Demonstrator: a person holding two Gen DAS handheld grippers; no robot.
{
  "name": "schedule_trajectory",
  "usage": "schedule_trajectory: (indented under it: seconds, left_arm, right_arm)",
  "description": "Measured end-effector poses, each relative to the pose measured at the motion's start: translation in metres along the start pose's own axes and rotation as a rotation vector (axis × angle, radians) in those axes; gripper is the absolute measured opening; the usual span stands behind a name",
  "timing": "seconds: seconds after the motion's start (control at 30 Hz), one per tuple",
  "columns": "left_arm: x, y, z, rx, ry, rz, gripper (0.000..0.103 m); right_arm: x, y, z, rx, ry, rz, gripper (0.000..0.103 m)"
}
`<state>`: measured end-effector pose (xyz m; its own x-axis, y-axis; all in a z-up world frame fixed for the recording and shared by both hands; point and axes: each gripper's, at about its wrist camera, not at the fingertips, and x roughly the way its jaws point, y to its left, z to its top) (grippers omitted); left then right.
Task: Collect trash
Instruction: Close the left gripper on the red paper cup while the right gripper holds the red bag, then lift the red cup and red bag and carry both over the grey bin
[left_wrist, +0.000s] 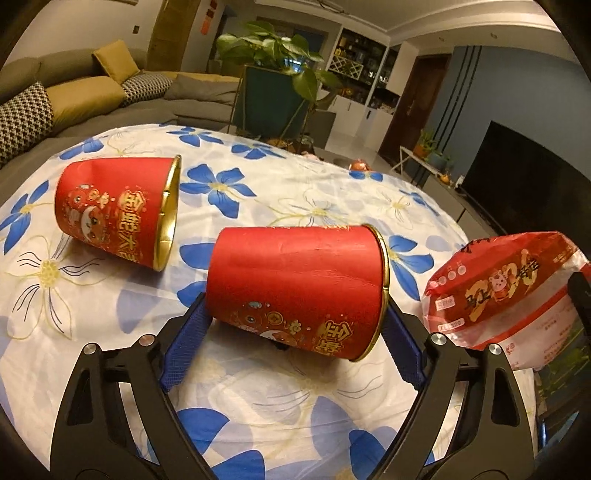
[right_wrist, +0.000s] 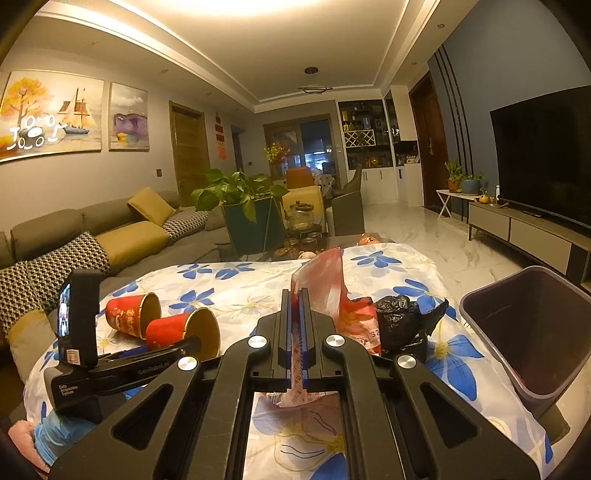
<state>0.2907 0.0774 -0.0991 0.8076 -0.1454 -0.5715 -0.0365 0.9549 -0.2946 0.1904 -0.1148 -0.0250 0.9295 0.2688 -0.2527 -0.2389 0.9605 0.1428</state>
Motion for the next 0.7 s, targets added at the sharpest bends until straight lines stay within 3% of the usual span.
schedule_trajectory:
  seconds: [0.7]
  left_arm:
    - [-0.078,0.01,-0.012,-0.033,-0.133,-0.052,0.083]
  right_arm:
    - [-0.032,0.023,0.018,-0.056,-0.063,0.037,0.003]
